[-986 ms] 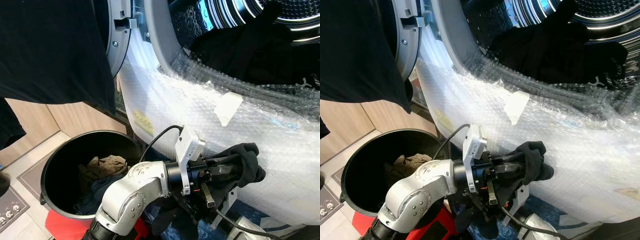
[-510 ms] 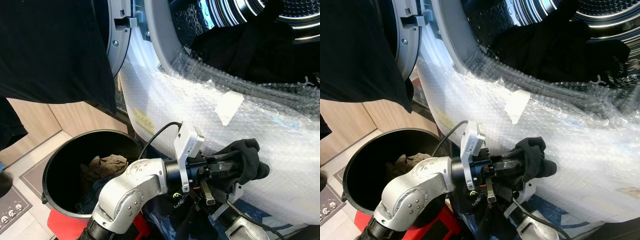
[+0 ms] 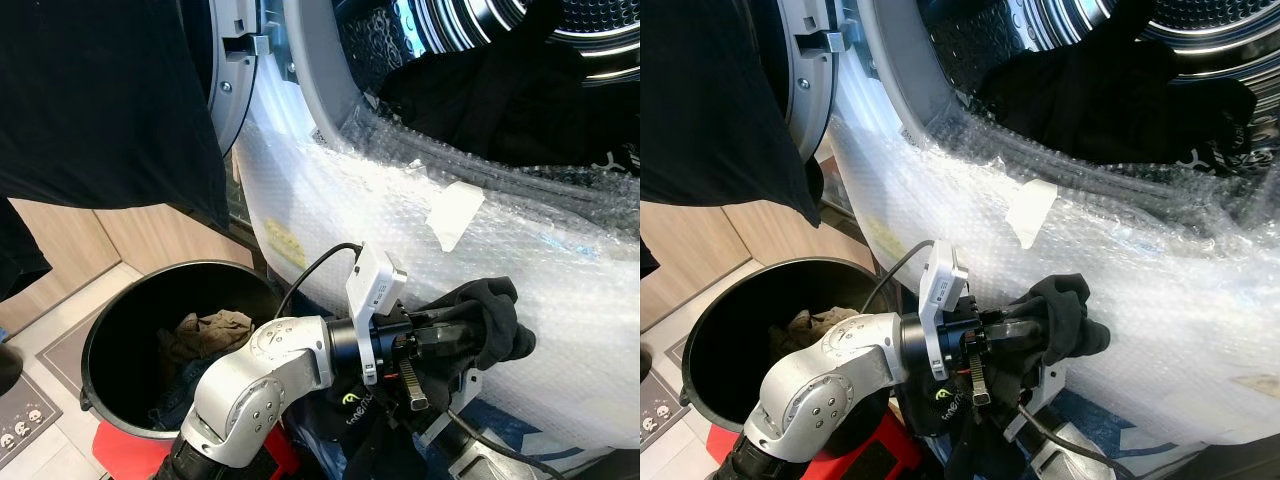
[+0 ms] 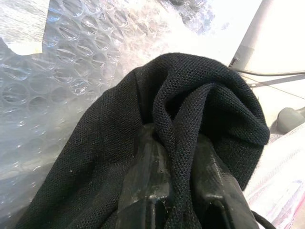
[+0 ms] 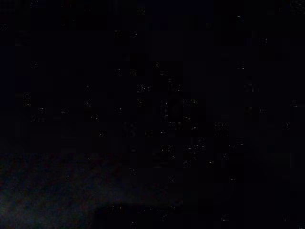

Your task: Clothes washing

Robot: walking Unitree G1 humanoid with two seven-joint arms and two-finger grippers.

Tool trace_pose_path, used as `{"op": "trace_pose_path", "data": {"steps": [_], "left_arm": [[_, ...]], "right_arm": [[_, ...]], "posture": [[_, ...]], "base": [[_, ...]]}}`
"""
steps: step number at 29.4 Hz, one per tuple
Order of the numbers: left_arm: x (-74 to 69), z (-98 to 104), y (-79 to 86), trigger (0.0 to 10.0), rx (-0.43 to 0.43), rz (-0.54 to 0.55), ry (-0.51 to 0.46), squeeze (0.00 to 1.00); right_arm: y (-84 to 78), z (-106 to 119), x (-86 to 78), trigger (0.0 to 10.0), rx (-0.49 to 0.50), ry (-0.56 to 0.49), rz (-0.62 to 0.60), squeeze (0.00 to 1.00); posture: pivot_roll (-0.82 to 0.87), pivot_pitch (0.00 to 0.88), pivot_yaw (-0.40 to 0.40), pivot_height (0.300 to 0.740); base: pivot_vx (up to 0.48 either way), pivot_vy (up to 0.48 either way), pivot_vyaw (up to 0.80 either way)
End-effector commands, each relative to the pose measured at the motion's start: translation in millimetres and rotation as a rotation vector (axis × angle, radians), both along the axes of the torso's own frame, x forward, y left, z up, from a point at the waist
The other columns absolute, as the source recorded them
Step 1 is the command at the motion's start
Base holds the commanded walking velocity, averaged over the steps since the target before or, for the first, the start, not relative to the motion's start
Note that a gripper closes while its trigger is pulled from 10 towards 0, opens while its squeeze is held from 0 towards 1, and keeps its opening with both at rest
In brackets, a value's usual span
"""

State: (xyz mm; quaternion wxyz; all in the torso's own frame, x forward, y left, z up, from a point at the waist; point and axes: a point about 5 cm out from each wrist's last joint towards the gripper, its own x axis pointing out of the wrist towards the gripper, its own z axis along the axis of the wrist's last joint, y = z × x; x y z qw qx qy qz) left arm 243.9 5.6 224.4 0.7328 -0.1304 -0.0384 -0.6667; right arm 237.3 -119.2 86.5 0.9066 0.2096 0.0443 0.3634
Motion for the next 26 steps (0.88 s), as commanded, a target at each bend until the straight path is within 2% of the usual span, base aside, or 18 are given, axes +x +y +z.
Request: {"op": "trace_pose_path", "data": {"steps": [1, 26], "left_arm": [[-6.7, 10.4, -1.3, 0.0, -0.027, -0.032, -0.043, 0.0], [-2.9, 9.6, 1.3, 0.0, -0.009, -0.009, -0.05, 0.0]], "right_arm": [[1.6, -2.6, -2.2, 0.0, -0.002, 0.004, 0.005, 0.0], [3.1, 13.7, -2.6, 0.0, 0.085, -0.048, 0.048, 0.0]], "posture": [[0.07, 0.12, -0.008, 0.74], [0.06, 0.141, 0.002, 0.74]], "base": [[0.0, 0.0, 0.0], [0.0, 0.0, 0.0]]}}
